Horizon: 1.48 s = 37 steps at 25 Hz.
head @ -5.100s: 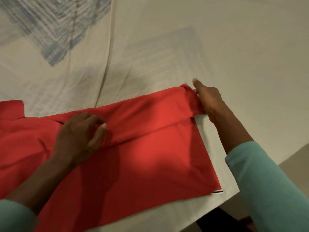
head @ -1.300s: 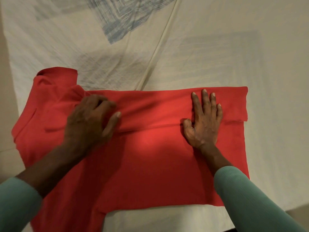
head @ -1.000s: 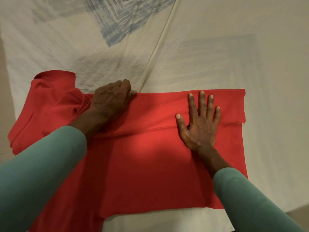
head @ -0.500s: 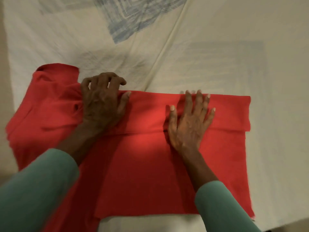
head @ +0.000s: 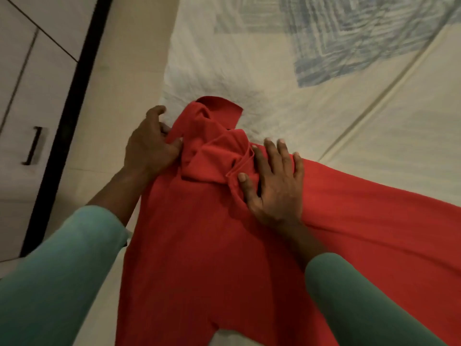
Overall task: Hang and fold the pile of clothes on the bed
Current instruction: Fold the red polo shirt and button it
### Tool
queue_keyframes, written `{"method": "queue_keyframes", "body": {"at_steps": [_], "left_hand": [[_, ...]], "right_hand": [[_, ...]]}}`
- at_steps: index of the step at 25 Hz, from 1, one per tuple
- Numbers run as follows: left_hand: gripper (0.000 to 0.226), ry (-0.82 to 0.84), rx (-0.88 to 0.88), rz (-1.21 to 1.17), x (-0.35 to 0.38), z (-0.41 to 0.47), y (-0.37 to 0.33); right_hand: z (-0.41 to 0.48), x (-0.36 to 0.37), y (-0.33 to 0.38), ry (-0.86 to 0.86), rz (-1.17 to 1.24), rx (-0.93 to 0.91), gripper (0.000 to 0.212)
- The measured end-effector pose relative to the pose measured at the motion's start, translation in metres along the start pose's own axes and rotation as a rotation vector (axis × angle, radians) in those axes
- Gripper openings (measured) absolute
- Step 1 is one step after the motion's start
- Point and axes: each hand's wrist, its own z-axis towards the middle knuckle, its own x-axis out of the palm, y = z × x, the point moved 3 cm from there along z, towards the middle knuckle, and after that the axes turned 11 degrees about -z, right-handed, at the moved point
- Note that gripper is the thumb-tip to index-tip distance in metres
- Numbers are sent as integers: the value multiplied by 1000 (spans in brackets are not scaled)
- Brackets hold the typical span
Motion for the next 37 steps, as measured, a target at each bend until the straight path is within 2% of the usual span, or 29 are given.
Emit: {"method": "queue_keyframes", "body": {"at_steps": [2,4,8,10,11,13,14,15,18,19,20,21,23,25,27,29,31,33,35,37], "left_hand": [[46,76,31,66,-8,14,5],[31,-16,62,176,-20,25,20],[39,-279,13,376,-37,8,33],[35,-355,103,287,-28,-13,26],[33,-349,88,187,-23,-21,21],[43,-271,-70,45,-12,-29,17],[48,-234,-138,0,-9,-30,18],[53,-216,-185,-51,-10,-29,18],[59,-194,-256,-205,-15,-17,17],[56,-178,-251,-249,-16,-10,14],[53,-153,-243,-276,-16,-3,9],[53,-127,-243,-291,-15,4,4],[53,-82,-273,-295,-11,18,-4],[46,-40,-306,-286,-5,31,-8],[39,-47,-327,-418,-2,41,-11],[39,-143,-335,-602,-6,50,-15],[32,-238,-284,-508,-11,54,-18],[26,-333,-210,-279,-16,42,-21],[35,-374,-152,-197,-18,9,-20],[44,-291,-184,-94,-12,-34,-9]], "right_hand": [[-1,3,3,-15,-8,-54,73],[-1,2,8,-2,-15,-114,76],[-1,-11,15,-45,87,-216,77],[-3,-18,24,-74,299,-193,79],[-3,-21,30,-68,421,-138,79],[-3,-26,43,-33,651,-25,78],[-4,-30,50,-28,702,-45,74],[-5,-35,58,-34,678,-150,70],[-14,-48,78,-29,486,-719,56],[-12,-51,78,-13,448,-817,54],[-8,-52,76,-5,439,-824,54],[0,-52,72,-18,447,-745,53],[22,-46,58,-71,410,-426,47],[45,-33,42,-31,179,-132,44],[61,-17,33,72,45,9,40],[72,-10,28,84,190,132,34],[75,-12,27,32,353,230,28],[67,-18,33,-79,248,128,23],[51,-22,42,-156,185,-159,30],[36,-16,48,-70,190,-411,44]]}}
